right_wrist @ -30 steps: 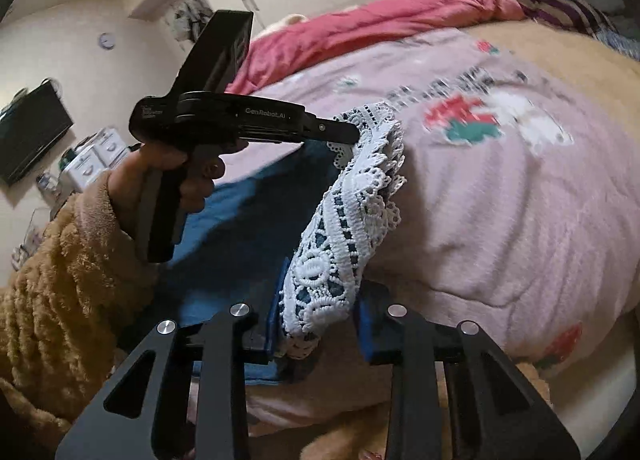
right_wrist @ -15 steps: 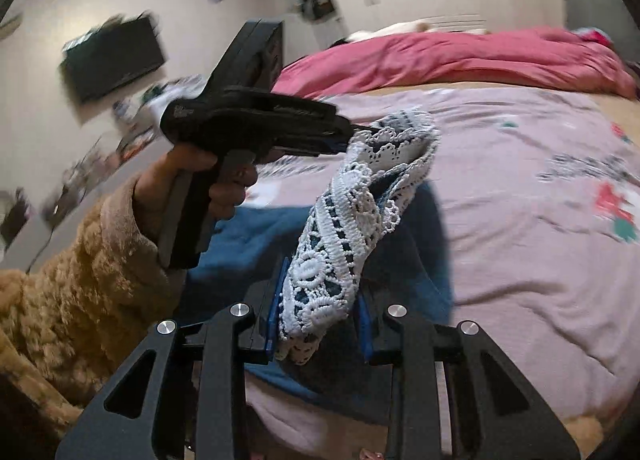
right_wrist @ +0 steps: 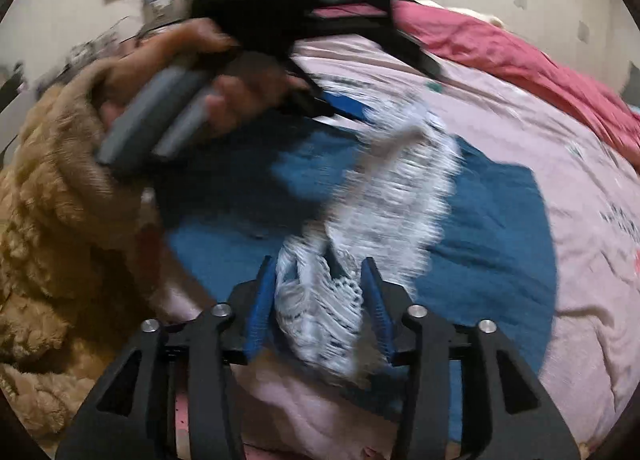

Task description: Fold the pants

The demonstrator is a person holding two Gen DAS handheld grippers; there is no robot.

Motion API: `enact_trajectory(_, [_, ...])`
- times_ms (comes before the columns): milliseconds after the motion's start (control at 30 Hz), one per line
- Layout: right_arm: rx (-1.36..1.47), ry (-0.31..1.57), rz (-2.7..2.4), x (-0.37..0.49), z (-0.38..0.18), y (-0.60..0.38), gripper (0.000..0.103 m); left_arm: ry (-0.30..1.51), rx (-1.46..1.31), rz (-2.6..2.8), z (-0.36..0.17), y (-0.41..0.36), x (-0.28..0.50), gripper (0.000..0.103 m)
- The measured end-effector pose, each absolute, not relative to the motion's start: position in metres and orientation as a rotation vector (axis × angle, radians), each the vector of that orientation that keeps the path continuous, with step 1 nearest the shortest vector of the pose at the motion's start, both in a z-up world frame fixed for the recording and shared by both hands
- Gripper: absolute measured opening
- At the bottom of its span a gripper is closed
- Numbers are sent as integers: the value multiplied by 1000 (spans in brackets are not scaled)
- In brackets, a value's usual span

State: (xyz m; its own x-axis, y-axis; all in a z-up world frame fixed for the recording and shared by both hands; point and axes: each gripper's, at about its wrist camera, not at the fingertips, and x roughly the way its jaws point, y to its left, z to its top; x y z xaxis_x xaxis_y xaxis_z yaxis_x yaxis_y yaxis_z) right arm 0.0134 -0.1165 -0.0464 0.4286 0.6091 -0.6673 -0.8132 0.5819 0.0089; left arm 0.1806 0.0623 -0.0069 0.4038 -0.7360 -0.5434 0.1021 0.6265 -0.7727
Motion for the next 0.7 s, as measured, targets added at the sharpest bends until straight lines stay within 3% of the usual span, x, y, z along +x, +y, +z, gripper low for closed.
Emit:
enact_trajectory(67, [-335,657,959,8,-44,-113,56,1052,-699,-577,-13,58,180,69])
enact_trajectory(167, [-280,637,994,4,-33,-123,58,1058,-637,-538,-16,50,180,68])
enact_trajectory(200, [-251,634,984,7,-29,-131,59,1054,-626,-541,-15,46,180,55])
enact_trajectory(233, [-236,632,968,9,-26,-138,62,1049,-631,-554,-15,44,180,31])
enact_trajectory(333, [-252,630,887,10,-24,-154,62,1048,-616,-559,-16,39,181,17])
enact_trajectory(600, [-295,649,879,-15,-35,-139,61,1019,-558,-495,-13,46,183,15])
enact_trajectory(700, [-380,645,844,-14,-41,-121,54,1044,-563,-484,-23,46,187,15])
